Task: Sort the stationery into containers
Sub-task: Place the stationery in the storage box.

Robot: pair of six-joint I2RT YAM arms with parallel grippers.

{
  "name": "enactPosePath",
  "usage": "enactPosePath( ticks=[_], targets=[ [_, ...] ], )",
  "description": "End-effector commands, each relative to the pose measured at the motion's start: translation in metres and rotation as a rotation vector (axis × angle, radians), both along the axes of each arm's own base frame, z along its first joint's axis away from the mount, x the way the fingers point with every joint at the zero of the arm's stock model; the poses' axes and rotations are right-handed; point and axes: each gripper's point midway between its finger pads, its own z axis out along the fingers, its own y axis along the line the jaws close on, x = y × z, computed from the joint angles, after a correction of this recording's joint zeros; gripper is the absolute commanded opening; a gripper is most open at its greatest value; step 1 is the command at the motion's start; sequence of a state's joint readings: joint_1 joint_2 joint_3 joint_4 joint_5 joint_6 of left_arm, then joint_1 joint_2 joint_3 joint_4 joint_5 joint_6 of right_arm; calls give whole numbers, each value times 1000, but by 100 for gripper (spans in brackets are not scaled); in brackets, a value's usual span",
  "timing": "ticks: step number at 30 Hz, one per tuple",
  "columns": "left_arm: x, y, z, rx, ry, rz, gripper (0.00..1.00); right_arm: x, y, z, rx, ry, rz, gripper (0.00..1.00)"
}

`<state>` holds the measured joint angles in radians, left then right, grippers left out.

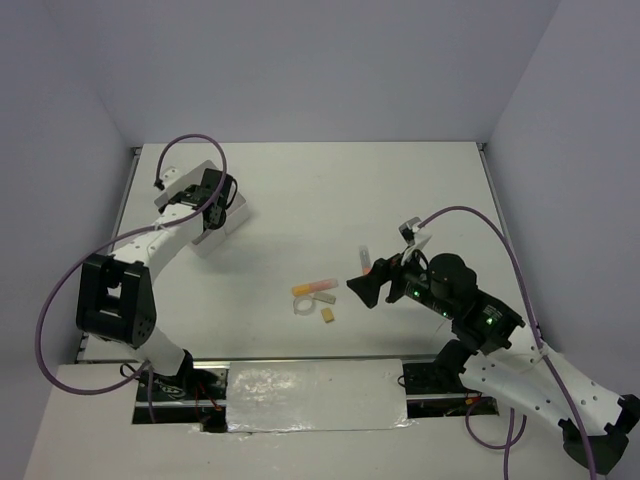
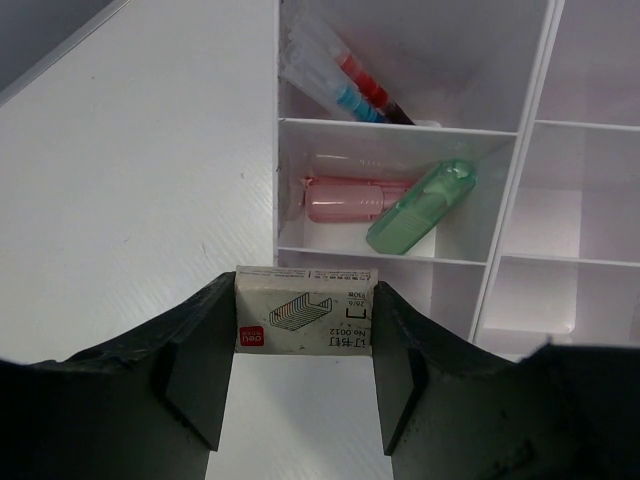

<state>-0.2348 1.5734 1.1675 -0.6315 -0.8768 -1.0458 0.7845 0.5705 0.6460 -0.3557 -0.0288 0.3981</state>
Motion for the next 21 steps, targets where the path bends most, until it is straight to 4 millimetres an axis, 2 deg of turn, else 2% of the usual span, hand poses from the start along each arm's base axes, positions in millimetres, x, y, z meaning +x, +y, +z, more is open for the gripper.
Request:
enactPosePath(
  ticks=[1,11,14,18,21],
  targets=[
    [20,-1,9,10,-56,-9,19,2,3,19,21,-46,12,99],
    [30,-7,-13,-10,-26,-33,29,5,5,18,4,-47,17,99],
    [32,-8,-16,-14,-24,-38,43,5,7,17,0,-47,29,99],
    [29,-9,-18,-24,-28,-38,55,6,8,16,-6,-47,32,99],
    [27,-8,-19,-24,-31,-37,59,5,8,15,-4,-47,35,99]
  ],
)
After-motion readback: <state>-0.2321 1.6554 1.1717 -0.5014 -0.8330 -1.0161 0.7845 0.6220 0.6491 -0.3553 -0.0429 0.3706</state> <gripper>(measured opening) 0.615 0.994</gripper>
